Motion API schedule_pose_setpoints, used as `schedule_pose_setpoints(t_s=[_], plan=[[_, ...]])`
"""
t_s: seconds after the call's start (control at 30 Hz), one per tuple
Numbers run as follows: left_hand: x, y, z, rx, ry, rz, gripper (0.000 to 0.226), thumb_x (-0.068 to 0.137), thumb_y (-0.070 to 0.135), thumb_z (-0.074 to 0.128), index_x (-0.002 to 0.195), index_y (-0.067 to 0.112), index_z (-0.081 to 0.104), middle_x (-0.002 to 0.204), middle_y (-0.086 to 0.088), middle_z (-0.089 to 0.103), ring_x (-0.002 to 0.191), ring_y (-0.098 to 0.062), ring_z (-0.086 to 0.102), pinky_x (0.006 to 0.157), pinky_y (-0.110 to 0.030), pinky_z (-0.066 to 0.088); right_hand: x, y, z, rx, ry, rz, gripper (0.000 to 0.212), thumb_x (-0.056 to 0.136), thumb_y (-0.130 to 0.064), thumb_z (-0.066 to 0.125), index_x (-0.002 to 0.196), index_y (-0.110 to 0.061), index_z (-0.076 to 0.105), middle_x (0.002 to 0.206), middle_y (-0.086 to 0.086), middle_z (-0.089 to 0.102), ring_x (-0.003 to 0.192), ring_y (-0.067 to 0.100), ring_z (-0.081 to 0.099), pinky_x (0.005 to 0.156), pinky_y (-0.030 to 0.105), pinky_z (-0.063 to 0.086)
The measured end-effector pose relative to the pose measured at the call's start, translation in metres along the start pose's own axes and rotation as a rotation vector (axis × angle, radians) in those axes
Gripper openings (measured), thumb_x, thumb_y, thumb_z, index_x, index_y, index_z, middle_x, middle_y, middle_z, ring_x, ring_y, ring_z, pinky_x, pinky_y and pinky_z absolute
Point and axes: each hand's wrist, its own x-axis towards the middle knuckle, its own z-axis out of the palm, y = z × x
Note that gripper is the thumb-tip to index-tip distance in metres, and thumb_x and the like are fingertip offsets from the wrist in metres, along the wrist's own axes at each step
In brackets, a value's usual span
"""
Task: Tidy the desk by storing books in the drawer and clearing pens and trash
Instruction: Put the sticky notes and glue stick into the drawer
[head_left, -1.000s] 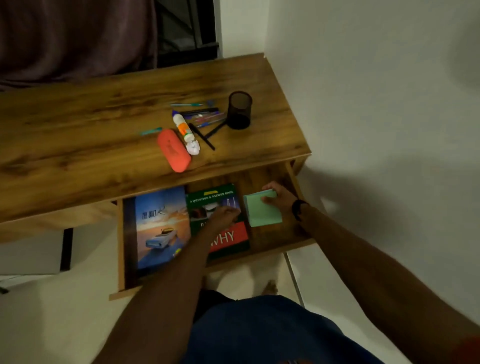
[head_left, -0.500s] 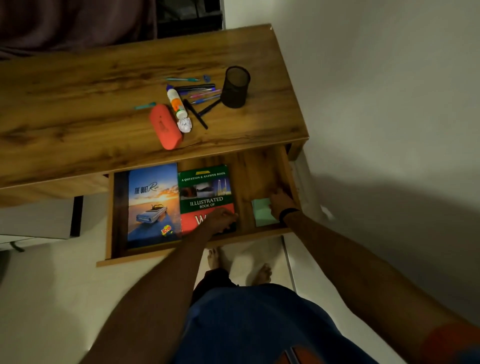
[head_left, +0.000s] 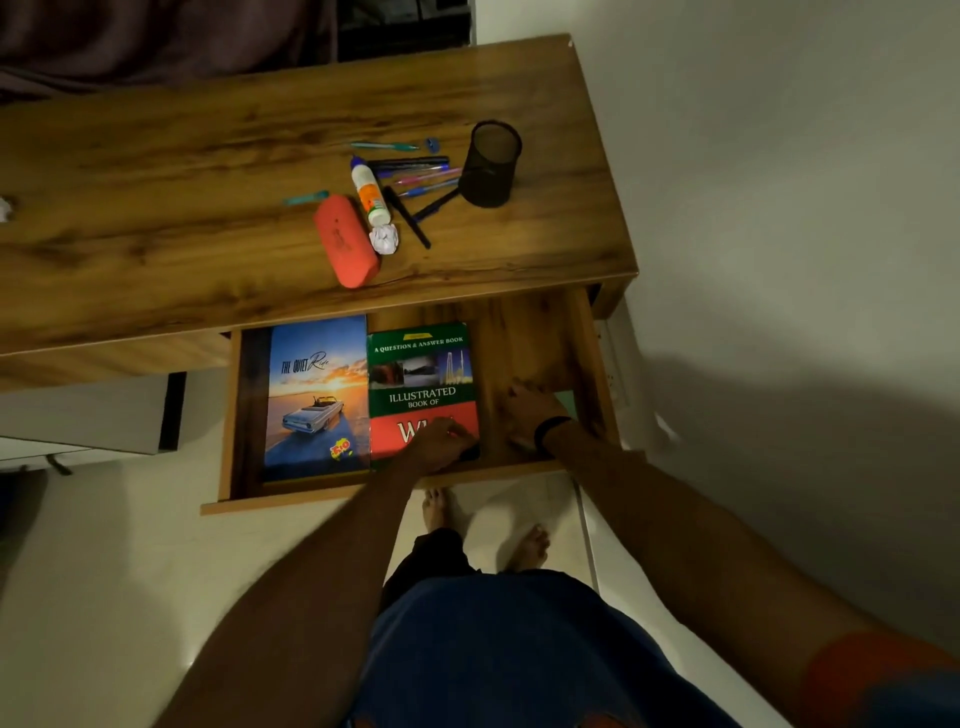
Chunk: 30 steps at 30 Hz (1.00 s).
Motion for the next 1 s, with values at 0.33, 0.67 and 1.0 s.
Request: schedule_pose_setpoints(t_s=[0.33, 0.67, 1.0], plan=[[-0.001, -0.003, -0.01, 0.074, 0.026, 0.004, 0.028, 0.087, 0.033, 0.064, 0.105, 0.011, 0.067, 0.113, -0.011, 0.066, 0.105, -0.028, 0.061, 0.092, -0.037, 0.05, -0.011, 0.014, 0.005, -0.06, -0.034, 0.162, 0.057, 0.09, -0.025, 0.058, 0.143, -0.025, 0.039, 0.153, 0.014, 0.026, 0.135, 0.038, 0.033, 0.109, 0.055, 0.032], [-0.022, 0.025, -0.036, 0.24, 0.156, 0.153, 0.038, 0.089, 0.022, 0.063, 0.123, 0.008, 0.055, 0.121, -0.013, 0.06, 0.109, -0.027, 0.059, 0.084, -0.029, 0.045, -0.006, 0.003, -0.054, 0.186, 0.148, 0.062, 0.065, 0.091, -0.033, 0.06, 0.146, -0.019, 0.029, 0.156, 0.017, 0.02, 0.137, 0.04, 0.032, 0.106, 0.05, 0.037], [-0.026, 0.071, -0.105, 0.2, 0.408, 0.247, 0.043, 0.084, 0.026, 0.064, 0.125, 0.021, 0.053, 0.134, -0.004, 0.05, 0.121, -0.025, 0.051, 0.098, -0.038, 0.047, 0.02, -0.023, -0.148, 0.392, 0.326, 0.004, 0.049, 0.086, -0.032, 0.063, 0.131, -0.023, 0.045, 0.139, 0.008, 0.047, 0.122, 0.029, 0.052, 0.093, 0.037, 0.047]])
